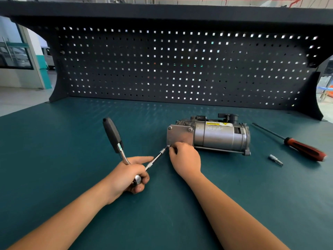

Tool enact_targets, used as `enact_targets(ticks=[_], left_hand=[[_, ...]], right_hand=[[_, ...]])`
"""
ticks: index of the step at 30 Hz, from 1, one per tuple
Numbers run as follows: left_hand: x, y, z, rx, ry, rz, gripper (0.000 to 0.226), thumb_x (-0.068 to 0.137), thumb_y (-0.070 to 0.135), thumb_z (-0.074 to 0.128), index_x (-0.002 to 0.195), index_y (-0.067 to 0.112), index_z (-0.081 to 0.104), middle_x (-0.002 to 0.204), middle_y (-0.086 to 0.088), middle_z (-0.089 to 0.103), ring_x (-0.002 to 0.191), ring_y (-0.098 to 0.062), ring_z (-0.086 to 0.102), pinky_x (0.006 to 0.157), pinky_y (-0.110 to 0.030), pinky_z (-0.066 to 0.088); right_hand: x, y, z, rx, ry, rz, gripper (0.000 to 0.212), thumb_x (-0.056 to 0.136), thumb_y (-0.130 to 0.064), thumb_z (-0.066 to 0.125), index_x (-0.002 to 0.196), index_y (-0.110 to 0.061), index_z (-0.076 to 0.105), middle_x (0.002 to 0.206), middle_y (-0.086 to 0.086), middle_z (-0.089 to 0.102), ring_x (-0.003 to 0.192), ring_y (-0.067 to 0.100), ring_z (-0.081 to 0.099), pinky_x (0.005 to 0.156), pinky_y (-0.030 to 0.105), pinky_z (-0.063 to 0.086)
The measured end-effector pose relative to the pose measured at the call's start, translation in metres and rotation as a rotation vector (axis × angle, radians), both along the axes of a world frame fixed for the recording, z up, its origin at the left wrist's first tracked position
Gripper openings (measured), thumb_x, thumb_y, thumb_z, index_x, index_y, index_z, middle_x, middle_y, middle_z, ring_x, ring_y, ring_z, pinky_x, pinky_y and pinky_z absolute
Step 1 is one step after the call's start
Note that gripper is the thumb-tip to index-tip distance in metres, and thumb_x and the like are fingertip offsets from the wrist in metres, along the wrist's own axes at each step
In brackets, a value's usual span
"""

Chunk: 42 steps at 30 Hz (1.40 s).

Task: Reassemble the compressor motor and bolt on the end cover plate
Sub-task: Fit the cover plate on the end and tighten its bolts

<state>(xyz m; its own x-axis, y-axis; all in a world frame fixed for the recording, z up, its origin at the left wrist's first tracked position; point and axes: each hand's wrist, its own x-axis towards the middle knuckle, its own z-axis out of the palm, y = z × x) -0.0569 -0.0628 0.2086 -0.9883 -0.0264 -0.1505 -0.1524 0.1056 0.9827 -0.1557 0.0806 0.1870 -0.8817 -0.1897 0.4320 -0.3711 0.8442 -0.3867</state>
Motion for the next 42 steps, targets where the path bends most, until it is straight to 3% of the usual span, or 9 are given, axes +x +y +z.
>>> enact_targets(ticks=[13, 20, 23, 26, 29, 31, 34, 38, 42], left_hand=[[0.003, 0.003, 0.002, 0.025, -0.011, 0.036, 0.044, 0.084, -0.006, 0.037, 0.113, 0.019, 0.06, 0.048, -0.004, 0.048, 0.034, -0.015, 0.037, 0.037, -0.016, 0.03], [-0.003, 0.001, 0.005, 0.576, -0.199, 0.07, 0.042, 0.076, 0.001, 0.035, 0.111, 0.003, 0.058, 0.05, -0.001, 0.043, 0.03, -0.008, 0.031, 0.032, -0.013, 0.029], [-0.001, 0.005, 0.007, 0.583, -0.195, 0.084, 0.041, 0.077, 0.001, 0.035, 0.112, 0.0, 0.057, 0.049, -0.002, 0.042, 0.03, -0.007, 0.03, 0.031, -0.013, 0.027], [-0.002, 0.011, 0.01, 0.192, -0.099, 0.127, 0.033, 0.083, -0.003, 0.039, 0.108, 0.005, 0.058, 0.048, -0.004, 0.046, 0.03, -0.012, 0.034, 0.034, -0.016, 0.028], [-0.001, 0.018, 0.013, -0.604, 0.135, 0.04, 0.019, 0.086, 0.008, 0.04, 0.096, 0.018, 0.052, 0.061, -0.005, 0.055, 0.048, -0.022, 0.051, 0.047, -0.024, 0.037], [0.0, 0.025, 0.014, -1.157, 0.259, -0.025, 0.023, 0.084, 0.021, 0.045, 0.106, 0.02, 0.05, 0.078, -0.004, 0.059, 0.074, -0.027, 0.057, 0.056, -0.03, 0.038], [-0.002, 0.035, 0.008, -1.416, 0.354, 0.005, 0.042, 0.083, 0.026, 0.046, 0.124, 0.023, 0.042, 0.09, -0.002, 0.06, 0.085, -0.026, 0.058, 0.059, -0.031, 0.036], [-0.002, 0.033, 0.008, -1.122, 0.329, 0.033, 0.028, 0.085, 0.027, 0.047, 0.113, 0.027, 0.05, 0.084, 0.002, 0.06, 0.078, -0.021, 0.057, 0.062, -0.032, 0.044], [-0.003, 0.036, 0.008, -0.227, 0.115, 0.091, 0.01, 0.094, 0.02, 0.049, 0.088, 0.019, 0.058, 0.06, 0.0, 0.062, 0.035, -0.011, 0.046, 0.039, -0.019, 0.036]], right_hand=[[0.001, -0.002, 0.001, 0.001, 0.012, -0.006, 0.03, 0.097, -0.026, 0.04, 0.094, -0.006, 0.062, 0.099, 0.011, 0.065, 0.087, 0.032, 0.059, 0.06, 0.029, 0.03], [0.002, -0.001, 0.001, -0.033, 0.013, -0.01, 0.029, 0.097, -0.025, 0.04, 0.093, -0.005, 0.061, 0.097, 0.012, 0.064, 0.085, 0.033, 0.059, 0.06, 0.03, 0.03], [0.002, -0.002, 0.001, -0.064, -0.004, -0.005, 0.029, 0.097, -0.025, 0.041, 0.094, -0.004, 0.061, 0.098, 0.013, 0.064, 0.087, 0.033, 0.058, 0.06, 0.029, 0.031], [0.005, -0.002, 0.002, -0.129, -0.083, -0.005, 0.029, 0.096, -0.026, 0.043, 0.089, -0.005, 0.061, 0.098, 0.014, 0.064, 0.086, 0.033, 0.056, 0.061, 0.029, 0.031], [0.011, -0.002, 0.005, -0.278, -0.181, 0.026, 0.037, 0.096, -0.028, 0.045, 0.064, -0.009, 0.051, 0.08, 0.018, 0.062, 0.072, 0.027, 0.048, 0.061, 0.028, 0.029], [0.013, -0.004, 0.009, -0.41, -0.295, 0.049, 0.043, 0.095, -0.028, 0.047, 0.058, -0.008, 0.056, 0.061, 0.013, 0.059, 0.067, 0.023, 0.053, 0.057, 0.028, 0.03], [0.014, -0.01, 0.014, -0.695, -0.6, 0.058, 0.049, 0.091, -0.033, 0.053, 0.047, -0.011, 0.054, 0.034, -0.002, 0.05, 0.037, 0.011, 0.048, 0.042, 0.024, 0.035], [0.011, -0.017, 0.015, -0.922, -0.728, 0.066, 0.04, 0.088, -0.022, 0.063, 0.053, -0.006, 0.051, 0.043, 0.003, 0.05, 0.035, 0.011, 0.042, 0.038, 0.02, 0.033], [0.009, -0.019, 0.02, -1.116, -0.824, 0.042, 0.031, 0.088, -0.006, 0.061, 0.061, -0.006, 0.047, 0.033, 0.0, 0.046, 0.027, 0.008, 0.039, 0.033, 0.015, 0.03]])
